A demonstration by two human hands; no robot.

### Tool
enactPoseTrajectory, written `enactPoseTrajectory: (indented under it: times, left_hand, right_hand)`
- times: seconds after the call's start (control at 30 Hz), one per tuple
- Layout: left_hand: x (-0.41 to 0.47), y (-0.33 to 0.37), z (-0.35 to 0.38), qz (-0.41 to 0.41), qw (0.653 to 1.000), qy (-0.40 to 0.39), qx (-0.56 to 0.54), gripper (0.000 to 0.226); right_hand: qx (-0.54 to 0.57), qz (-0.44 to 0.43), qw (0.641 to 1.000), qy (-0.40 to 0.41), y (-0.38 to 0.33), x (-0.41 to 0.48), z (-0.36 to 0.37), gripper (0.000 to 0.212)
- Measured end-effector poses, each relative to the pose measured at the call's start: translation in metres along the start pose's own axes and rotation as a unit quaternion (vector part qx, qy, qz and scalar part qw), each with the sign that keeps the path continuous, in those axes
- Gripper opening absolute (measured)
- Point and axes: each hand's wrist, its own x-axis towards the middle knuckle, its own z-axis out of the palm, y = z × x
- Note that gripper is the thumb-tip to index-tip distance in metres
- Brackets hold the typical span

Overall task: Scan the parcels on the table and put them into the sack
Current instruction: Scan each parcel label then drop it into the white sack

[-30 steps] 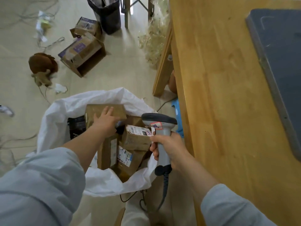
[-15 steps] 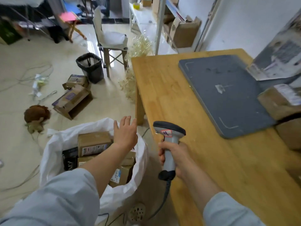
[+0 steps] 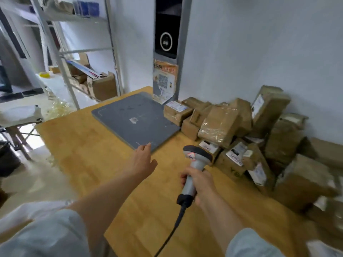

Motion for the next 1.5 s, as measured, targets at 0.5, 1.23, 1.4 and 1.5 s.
enactPoseTrajectory:
  times: [0.5, 1.23, 1.4, 1.5]
  left_hand:
    - [0.117, 0.197, 0.051, 0.009, 0.981, -0.12, -0.15, 0.125]
    - [0.03, 0.084, 0.055, -0.144, 0.767, -0.364, -0.509, 0.076]
    - [-0.031, 0.031, 0.064, -0.233, 0.776, -0.347, -0.473, 0.074]
    - [-0.043, 0.019, 0.062, -0.245, 0.834, -0.265, -0.418, 0.087]
  right_hand:
    - [0.133, -0.048, 0.984, 0.109, -0.058, 0.051, -0.125, 0.032]
    - [0.171, 0.064, 0.978, 0.097, 0.004, 0.074, -0.125, 0.028]
    - [0.114, 0.121, 0.985, 0.053, 0.049, 0.038, -0.088, 0.024]
    - [0.12, 0.15, 0.981, 0.03, 0.062, 0.022, -0.076, 0.007]
